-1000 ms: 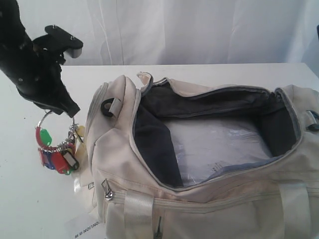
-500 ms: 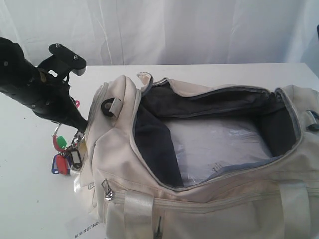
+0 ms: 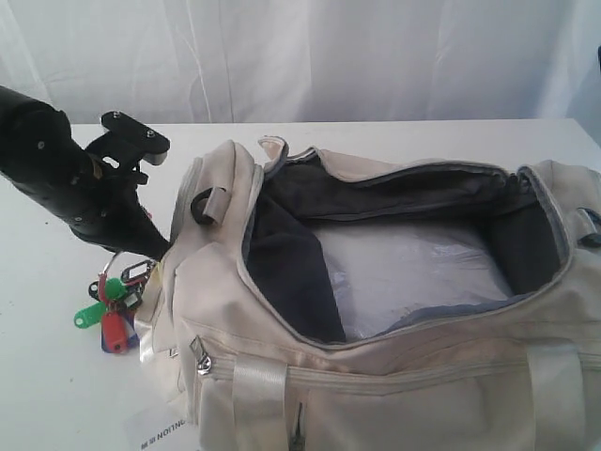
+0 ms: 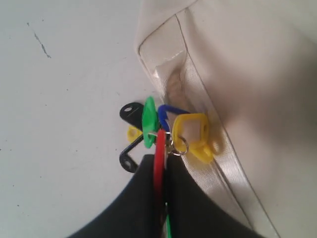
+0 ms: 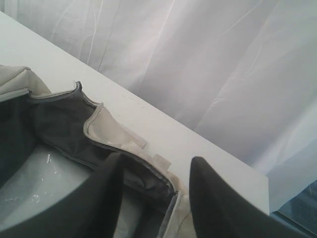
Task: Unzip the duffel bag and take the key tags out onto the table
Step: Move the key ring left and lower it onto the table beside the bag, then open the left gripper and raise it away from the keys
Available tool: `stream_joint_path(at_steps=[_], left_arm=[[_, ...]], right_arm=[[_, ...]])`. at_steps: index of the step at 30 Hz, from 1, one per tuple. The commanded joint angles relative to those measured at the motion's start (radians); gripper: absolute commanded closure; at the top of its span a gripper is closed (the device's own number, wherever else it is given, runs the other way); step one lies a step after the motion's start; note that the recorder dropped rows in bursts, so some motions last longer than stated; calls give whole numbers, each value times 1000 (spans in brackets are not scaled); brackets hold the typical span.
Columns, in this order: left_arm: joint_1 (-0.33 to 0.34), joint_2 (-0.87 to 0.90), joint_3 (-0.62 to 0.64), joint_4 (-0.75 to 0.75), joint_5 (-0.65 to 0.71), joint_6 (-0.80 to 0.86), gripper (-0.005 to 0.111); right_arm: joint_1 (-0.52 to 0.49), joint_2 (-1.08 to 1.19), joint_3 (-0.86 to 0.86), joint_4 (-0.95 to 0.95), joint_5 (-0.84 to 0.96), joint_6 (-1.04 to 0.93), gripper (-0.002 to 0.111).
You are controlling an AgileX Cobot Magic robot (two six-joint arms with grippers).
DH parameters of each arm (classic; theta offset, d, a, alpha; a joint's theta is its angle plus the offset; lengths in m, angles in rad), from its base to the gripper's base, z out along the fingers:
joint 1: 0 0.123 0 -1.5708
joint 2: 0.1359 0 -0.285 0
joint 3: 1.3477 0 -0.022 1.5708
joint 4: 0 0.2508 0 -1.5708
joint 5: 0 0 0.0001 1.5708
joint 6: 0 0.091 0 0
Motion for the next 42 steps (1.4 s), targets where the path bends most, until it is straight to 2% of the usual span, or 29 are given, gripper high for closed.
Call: stream_joint_path(at_steps=[1,2,3,4,5,7,11,16,20,23,27,29,34,37,40,42], left_arm=[[1,32,7,1,45,-54,103],[1,34,7,1,45,-54,100],[1,36,7,1,49,-54,89],[1,36,7,1,49,-54,83],[1,36,4,1,61,-54,68],[1,36,-16,1,98,-54,50],[1,12,-87,1,217,-54,48],[1,-80,-210,1,446,-54,48],[1,-153,-229,-22,553,-54,48],[1,-212,-225,-100,632,-34,48],[-1,-318,-225,-270,717,71,54],[-1,-385,-225,-335,733,85,64],[-1,-598,-225,-384,735,85,104],[-1,-720,-225,-375,714,89,107],[-1,-827,-225,-363,698,96,107],[-1,-872,-225,-351,702,110,107]], right_arm=[[-2,-9,5,-11,-4,5,68],[-2,-9,5,-11,-4,5,68],[-2,-9,5,-11,-4,5,68],[-2,-9,5,-11,-4,5,68],[-2,-9,5,-11,-4,5,68],[-2,-9,5,-11,-4,5,68],[0,-9,5,-11,-4,5,68],[37,-9,5,-11,-4,5,68],[51,-9,5,-13,0,5,68],[51,-9,5,-13,2,5,68],[51,-9,5,-13,4,5,68],[51,-9,5,-13,4,5,68],[51,-9,7,-13,16,5,72],[51,-9,7,-11,25,5,87],[51,-9,22,-11,12,5,109],[51,-9,37,-11,-12,5,108]])
